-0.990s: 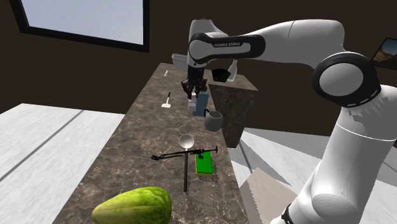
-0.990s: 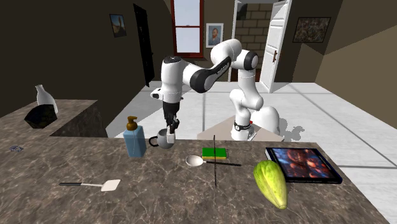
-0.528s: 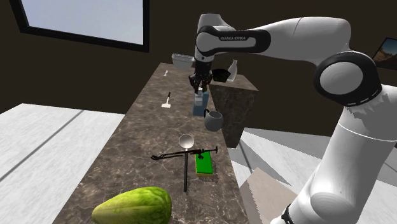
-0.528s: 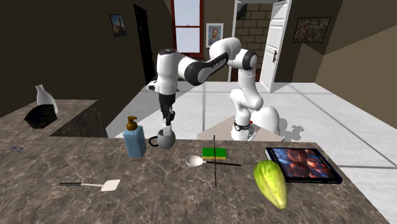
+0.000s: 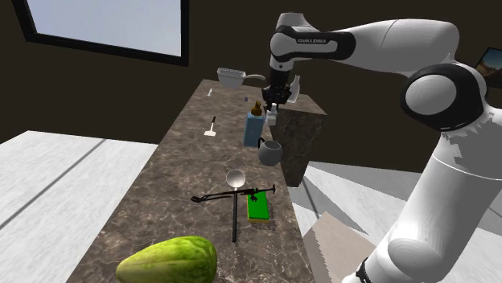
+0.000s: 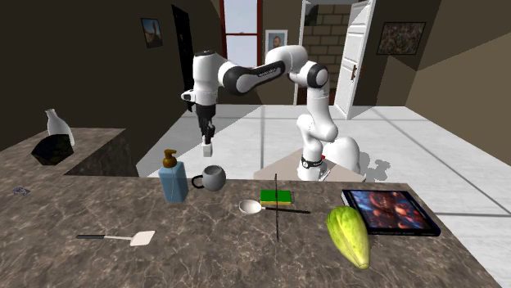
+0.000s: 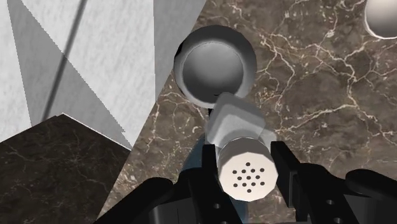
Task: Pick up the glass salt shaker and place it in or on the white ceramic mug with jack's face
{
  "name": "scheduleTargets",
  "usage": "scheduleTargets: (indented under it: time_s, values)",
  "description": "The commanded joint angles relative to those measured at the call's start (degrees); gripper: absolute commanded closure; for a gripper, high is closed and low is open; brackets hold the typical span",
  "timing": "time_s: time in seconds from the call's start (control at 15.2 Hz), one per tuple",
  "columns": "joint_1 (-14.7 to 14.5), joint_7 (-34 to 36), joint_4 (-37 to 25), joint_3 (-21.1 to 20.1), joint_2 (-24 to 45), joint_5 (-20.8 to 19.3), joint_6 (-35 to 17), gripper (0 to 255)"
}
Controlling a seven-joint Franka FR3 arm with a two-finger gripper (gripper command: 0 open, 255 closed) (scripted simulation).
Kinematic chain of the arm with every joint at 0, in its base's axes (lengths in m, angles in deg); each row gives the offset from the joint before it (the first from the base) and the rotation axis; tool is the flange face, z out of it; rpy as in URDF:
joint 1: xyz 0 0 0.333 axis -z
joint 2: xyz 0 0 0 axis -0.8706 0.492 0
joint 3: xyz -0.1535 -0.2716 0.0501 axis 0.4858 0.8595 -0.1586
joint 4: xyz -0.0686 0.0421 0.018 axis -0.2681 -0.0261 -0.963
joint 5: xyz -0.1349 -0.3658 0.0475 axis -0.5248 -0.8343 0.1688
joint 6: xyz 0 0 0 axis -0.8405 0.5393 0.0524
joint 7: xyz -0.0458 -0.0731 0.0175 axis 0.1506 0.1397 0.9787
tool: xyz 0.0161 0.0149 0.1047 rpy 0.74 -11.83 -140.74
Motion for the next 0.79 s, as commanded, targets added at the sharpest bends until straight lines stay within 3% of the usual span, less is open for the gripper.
scheduleTargets:
  time_s: [0.0, 0.73]
  values:
    - [1.49, -2.73, -0.61, 1.09, 0.08, 0.34, 0.3, 255]
    - [1.98, -2.93, 7.14, 1.46, -0.17, 0.26, -7.26, 255]
